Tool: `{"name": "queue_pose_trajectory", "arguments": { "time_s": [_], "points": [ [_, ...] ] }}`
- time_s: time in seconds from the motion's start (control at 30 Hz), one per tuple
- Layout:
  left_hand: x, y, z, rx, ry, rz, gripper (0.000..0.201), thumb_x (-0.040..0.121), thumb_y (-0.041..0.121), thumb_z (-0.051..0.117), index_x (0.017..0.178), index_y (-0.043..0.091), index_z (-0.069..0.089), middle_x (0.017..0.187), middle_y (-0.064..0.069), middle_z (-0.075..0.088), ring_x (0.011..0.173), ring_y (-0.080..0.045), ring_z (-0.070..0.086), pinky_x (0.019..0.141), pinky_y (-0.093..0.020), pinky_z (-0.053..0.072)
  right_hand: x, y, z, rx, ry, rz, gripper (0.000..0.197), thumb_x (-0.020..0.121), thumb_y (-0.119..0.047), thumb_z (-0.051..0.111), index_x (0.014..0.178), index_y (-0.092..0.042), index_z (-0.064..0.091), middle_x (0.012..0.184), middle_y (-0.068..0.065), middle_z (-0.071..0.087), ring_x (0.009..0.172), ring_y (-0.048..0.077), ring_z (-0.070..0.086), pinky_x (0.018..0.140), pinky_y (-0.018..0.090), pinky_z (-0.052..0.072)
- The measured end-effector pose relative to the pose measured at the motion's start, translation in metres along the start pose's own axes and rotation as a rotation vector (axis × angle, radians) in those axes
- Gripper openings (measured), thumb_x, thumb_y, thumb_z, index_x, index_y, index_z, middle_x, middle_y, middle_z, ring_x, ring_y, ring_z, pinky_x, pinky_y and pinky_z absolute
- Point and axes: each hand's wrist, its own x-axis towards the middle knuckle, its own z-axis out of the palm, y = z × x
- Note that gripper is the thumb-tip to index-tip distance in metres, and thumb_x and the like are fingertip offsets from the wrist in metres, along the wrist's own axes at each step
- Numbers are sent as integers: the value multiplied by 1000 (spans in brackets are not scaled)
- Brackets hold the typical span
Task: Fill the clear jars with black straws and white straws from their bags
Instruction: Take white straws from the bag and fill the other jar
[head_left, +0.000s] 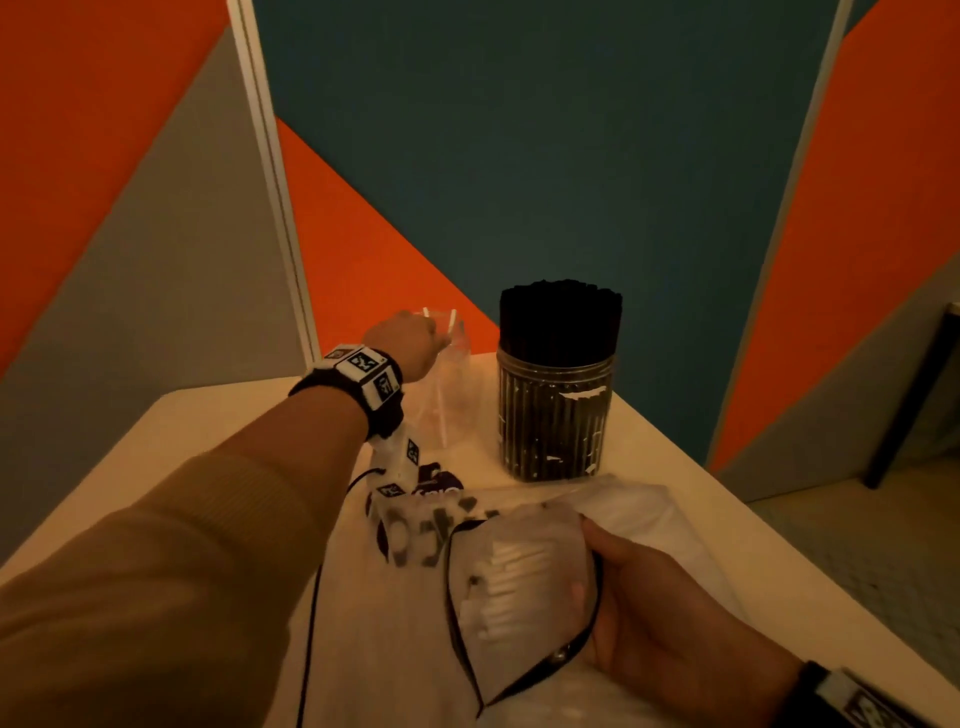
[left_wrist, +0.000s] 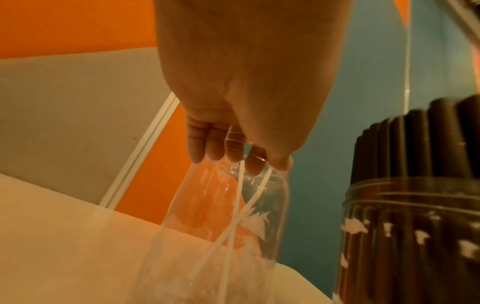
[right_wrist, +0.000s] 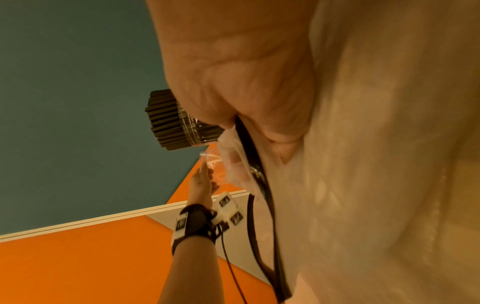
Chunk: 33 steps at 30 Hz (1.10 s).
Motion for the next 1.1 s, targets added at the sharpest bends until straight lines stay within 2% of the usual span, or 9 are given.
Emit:
{"name": "queue_pose_trajectory", "arguments": {
  "time_s": [0.1, 0.23, 0.3, 0.47, 0.63, 0.73, 0.9, 1.03, 1.1],
  "points": [
    [-46, -30, -16, 34, -50, -12, 35, 107, 33, 35, 108, 12, 63, 99, -10, 60, 89, -30, 55, 74, -42, 47, -8, 3, 4, -34, -8, -2, 48, 101, -42, 45, 111, -7, 76, 126, 20, 68, 114, 37, 67, 87, 52, 59],
    [-128, -72, -43, 6, -74, -227, 41, 103, 46, 35, 99, 15, 62, 96, -7, 62, 90, -29, 59, 75, -38, 45, -21, 8, 11, -57, 24, -25, 47, 101, -39, 45, 121, -5, 72, 126, 22, 67, 110, 38, 68, 73, 52, 60],
    [-172, -78, -53, 47, -48, -228, 40, 103, 44, 32, 95, 16, 60, 93, -8, 62, 83, -27, 56, 73, -40, 47, -28, 11, 16, -80, 36, -38, 46, 104, -39, 44, 128, -6, 66, 126, 21, 67, 111, 37, 68, 74, 53, 60],
    [-269, -35, -79, 103, 40, -106, 36, 106, 35, 36, 99, 15, 65, 94, -12, 66, 85, -33, 62, 72, -44, 52, -46, 9, 44, -176, 73, -141, 40, 101, -33, 54, 129, -6, 65, 120, 17, 71, 106, 31, 71, 79, 43, 61],
    [-336, 19, -97, 97, 65, -268, 42, 103, 49, 30, 103, 20, 61, 98, -11, 61, 87, -32, 58, 68, -39, 43, -71, 0, 77, -211, 123, -258, 33, 102, -28, 53, 128, -9, 64, 114, 15, 73, 107, 30, 70, 87, 44, 56],
    [-368, 32, -107, 61, 51, -329, 47, 101, 56, 27, 102, 22, 59, 103, -11, 59, 89, -32, 58, 70, -38, 45, -83, 4, 85, -297, 92, -284, 30, 101, -23, 55, 125, -7, 64, 100, 14, 76, 87, 24, 74, 67, 36, 60],
    [-401, 51, -129, -61, 147, -390, 27, 98, 48, 46, 109, 24, 53, 113, -2, 47, 79, -23, 59, 68, -38, 53, -82, 31, 79, -726, 47, -232, 31, 104, -34, 52, 127, -15, 63, 112, 8, 75, 108, 28, 70, 94, 47, 56],
    [-408, 85, -134, -42, 396, -237, 7, 91, 24, 62, 98, 22, 61, 100, 2, 49, 74, -20, 56, 57, -37, 53, -82, 35, 77, -832, 68, -230, 38, 102, -50, 50, 130, -27, 59, 115, 0, 73, 106, 24, 69, 90, 44, 57],
    [-400, 103, -122, -36, 292, -76, 11, 91, 15, 59, 93, 21, 68, 93, 1, 56, 81, -19, 56, 68, -37, 52, -86, 35, 76, -894, 78, -262, 42, 99, -56, 51, 132, -30, 55, 117, -4, 70, 107, 20, 66, 90, 41, 55]
  ]
}}
